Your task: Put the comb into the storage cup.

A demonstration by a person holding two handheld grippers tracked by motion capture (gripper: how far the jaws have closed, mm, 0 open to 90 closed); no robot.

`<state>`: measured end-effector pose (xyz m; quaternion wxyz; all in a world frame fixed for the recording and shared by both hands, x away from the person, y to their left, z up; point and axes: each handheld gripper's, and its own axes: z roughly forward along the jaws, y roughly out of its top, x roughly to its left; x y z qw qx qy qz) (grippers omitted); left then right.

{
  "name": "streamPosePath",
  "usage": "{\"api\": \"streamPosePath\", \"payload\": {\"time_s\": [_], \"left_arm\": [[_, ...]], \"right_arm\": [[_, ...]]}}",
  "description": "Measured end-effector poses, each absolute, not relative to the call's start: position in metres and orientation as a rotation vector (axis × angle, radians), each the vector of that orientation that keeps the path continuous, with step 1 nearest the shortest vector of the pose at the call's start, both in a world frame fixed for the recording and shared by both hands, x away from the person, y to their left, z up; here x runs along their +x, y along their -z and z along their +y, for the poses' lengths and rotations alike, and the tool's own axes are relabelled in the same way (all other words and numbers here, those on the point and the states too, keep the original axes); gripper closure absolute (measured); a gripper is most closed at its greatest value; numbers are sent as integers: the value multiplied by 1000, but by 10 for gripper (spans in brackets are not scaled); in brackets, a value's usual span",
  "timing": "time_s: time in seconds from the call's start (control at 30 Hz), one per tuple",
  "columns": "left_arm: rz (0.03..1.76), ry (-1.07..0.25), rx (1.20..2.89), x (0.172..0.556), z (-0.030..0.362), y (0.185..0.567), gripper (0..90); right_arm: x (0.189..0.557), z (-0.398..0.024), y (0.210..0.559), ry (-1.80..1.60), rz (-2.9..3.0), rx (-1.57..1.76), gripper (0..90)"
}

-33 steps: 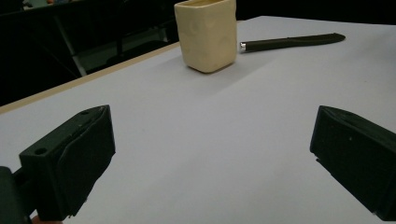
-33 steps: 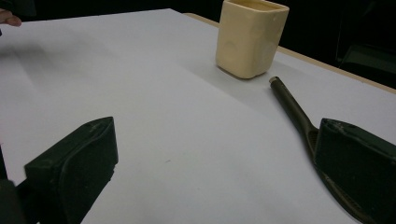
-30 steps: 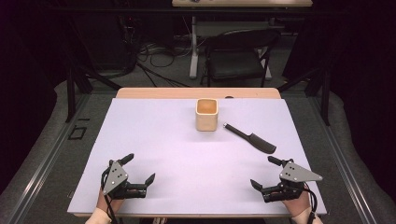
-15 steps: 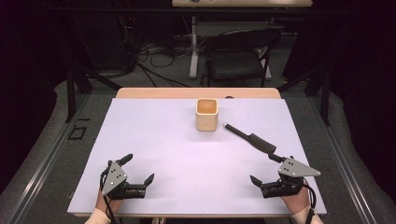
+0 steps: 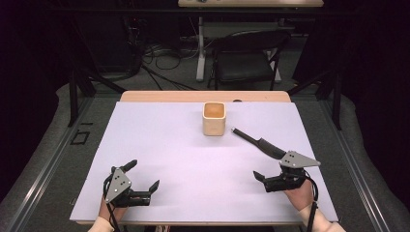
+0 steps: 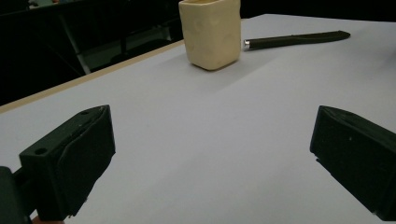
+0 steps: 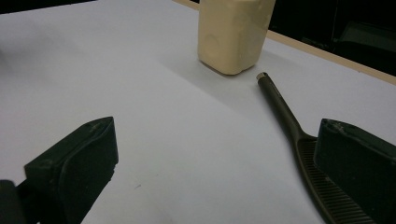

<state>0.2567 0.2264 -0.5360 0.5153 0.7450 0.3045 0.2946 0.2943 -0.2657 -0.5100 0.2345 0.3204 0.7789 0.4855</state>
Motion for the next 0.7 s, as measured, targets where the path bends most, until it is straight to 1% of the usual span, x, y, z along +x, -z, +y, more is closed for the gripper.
{"api": "streamPosePath", "payload": {"time_s": [0.7], "left_arm": [[727,-706,1787,257,226,536,1]], "right_arm": [[331,-249,510,-1285,2189,902,0]]}}
